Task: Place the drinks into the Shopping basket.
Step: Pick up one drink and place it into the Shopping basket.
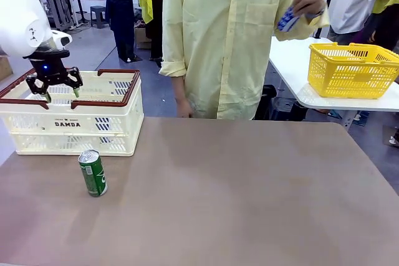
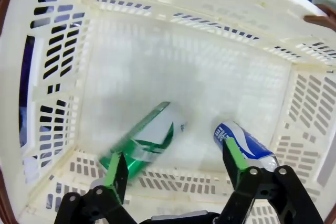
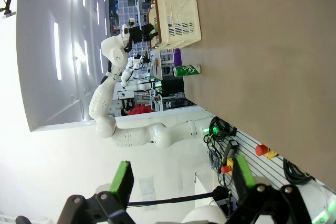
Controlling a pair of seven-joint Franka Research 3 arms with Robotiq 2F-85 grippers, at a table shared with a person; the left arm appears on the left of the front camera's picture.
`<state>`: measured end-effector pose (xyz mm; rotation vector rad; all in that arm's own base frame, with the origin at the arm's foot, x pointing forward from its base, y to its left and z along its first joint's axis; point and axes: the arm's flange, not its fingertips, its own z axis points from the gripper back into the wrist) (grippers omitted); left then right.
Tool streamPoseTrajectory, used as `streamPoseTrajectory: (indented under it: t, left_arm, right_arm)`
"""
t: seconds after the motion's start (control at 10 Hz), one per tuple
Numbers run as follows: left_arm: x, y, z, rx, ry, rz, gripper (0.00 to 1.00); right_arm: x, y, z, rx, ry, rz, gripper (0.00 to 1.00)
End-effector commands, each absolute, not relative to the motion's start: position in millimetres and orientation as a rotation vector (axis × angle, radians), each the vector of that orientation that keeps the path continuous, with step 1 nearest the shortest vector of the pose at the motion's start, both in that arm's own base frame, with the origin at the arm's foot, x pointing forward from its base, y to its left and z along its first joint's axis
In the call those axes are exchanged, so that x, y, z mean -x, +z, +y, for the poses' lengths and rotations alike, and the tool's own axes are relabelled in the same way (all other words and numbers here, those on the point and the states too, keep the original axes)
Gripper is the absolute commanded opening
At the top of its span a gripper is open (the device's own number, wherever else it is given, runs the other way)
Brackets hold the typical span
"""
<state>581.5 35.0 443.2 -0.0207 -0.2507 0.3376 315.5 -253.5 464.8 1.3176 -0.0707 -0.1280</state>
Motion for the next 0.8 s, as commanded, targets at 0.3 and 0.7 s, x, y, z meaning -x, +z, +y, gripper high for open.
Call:
streamPoseTrajectory:
  t: [0.3, 0.7]
  left_arm:
    - [-564, 483, 37, 0.122, 0.408, -0.318, 1.0]
    - [-462, 554, 42, 0.631, 0.135, 0.023, 1.0]
  right_arm:
    - [-314, 470, -253, -1.31, -0.132, -0.051, 1.0]
    - [-314, 470, -253, -1.31, -0.132, -0.051, 1.0]
